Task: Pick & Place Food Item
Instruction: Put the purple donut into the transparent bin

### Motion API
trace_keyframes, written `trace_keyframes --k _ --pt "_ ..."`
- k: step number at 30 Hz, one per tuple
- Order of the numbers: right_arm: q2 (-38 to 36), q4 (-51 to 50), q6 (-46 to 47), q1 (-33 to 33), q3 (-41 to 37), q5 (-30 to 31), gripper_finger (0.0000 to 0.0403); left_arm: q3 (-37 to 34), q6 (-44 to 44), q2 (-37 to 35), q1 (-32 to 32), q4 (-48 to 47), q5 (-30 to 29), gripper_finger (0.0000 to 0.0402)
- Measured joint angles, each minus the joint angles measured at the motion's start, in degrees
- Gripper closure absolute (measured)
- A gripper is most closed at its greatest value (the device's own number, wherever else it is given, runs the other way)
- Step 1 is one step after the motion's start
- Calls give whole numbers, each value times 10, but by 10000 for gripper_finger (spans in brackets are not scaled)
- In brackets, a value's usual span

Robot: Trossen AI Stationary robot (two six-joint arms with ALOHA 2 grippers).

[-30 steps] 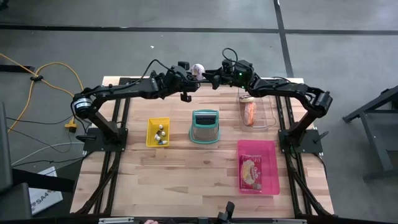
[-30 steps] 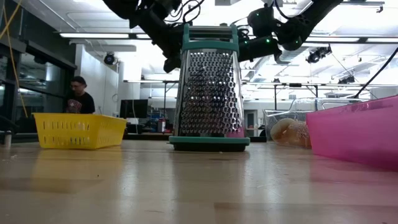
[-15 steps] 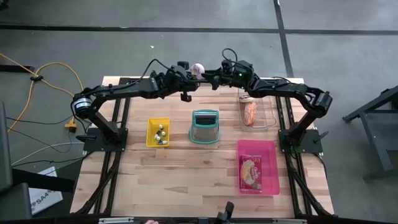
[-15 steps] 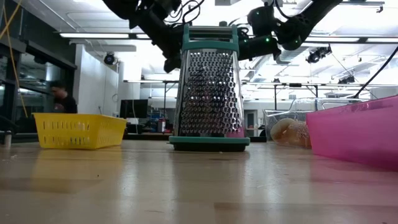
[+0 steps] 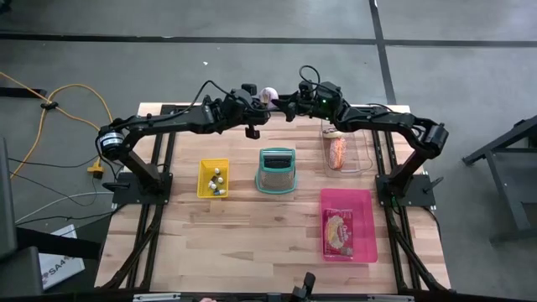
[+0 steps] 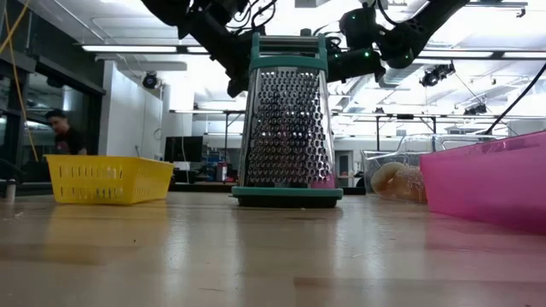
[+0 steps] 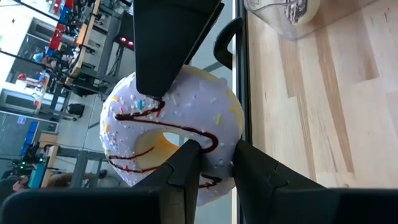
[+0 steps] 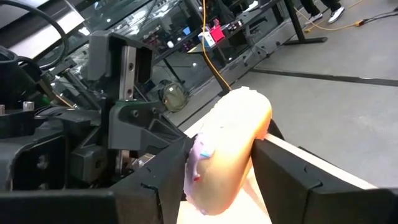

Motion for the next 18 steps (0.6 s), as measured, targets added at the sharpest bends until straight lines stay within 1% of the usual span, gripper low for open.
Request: trace_keyframes --k 9,12,18 --pt "0 0 0 0 0 0 229 0 0 0 0 0 0 319" --pt "0 0 5 0 0 10 232 0 0 0 0 0 0 319" --pt "0 0 2 0 0 12 271 0 0 0 0 0 0 319"
